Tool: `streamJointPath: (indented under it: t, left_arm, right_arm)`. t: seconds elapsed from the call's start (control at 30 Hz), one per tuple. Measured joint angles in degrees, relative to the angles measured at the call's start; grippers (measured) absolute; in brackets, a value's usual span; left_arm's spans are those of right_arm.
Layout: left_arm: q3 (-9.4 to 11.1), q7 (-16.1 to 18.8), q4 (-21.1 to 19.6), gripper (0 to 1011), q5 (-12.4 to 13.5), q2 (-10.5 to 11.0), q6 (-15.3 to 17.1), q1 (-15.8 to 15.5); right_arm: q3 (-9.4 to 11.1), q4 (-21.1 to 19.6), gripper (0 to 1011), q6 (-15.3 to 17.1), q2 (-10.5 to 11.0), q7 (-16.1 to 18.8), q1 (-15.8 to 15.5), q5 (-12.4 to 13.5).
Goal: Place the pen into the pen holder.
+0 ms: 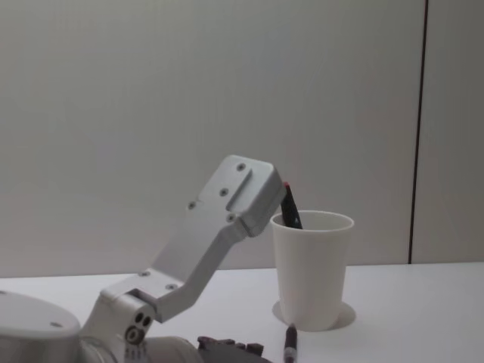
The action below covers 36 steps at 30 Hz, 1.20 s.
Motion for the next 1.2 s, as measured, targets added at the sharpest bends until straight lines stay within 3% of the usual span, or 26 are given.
streamJointPath:
  t: [1.2]
  left_arm:
    - [0.0,0.0,0.05,418,0.0,0.0,0.07,0.02]
  right_arm:
    - [0.0,0.0,1002,0.0,0.0,0.0,0.0,0.0]
